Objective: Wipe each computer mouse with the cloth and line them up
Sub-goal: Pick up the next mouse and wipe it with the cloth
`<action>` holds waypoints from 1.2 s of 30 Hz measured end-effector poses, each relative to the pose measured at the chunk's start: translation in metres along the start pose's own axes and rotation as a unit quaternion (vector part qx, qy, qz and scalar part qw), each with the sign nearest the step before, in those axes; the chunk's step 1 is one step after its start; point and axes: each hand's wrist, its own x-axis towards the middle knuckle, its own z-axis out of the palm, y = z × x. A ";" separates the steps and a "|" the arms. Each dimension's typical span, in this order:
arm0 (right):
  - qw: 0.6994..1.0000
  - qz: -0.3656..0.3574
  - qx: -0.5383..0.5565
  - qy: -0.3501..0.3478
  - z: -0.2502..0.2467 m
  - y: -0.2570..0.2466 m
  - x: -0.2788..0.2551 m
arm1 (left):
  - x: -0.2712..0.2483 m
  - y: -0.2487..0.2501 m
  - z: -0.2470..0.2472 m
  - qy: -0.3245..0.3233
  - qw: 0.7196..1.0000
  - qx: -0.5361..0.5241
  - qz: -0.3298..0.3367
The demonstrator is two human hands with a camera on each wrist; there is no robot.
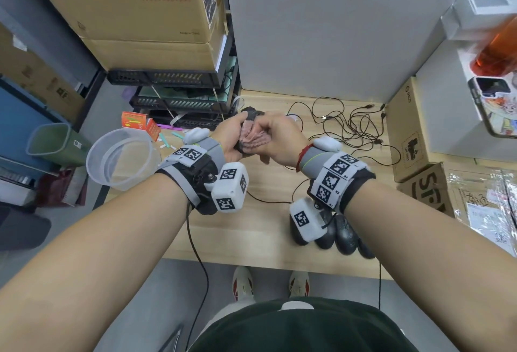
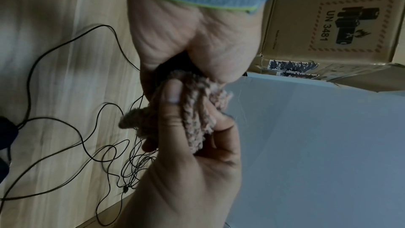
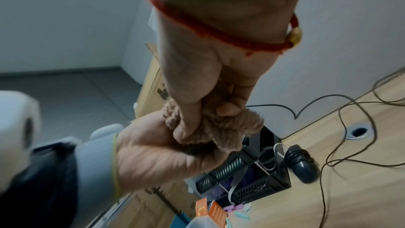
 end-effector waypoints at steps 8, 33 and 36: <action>0.987 0.063 0.022 0.145 -0.022 0.014 0.006 | -0.005 -0.002 0.005 0.004 1.000 0.004 0.011; 0.979 0.024 0.136 0.151 -0.021 0.003 0.002 | -0.006 0.005 0.006 0.017 0.999 0.047 0.014; 0.973 0.020 0.127 0.191 -0.025 0.008 0.004 | -0.005 0.005 0.011 0.014 0.999 0.037 0.010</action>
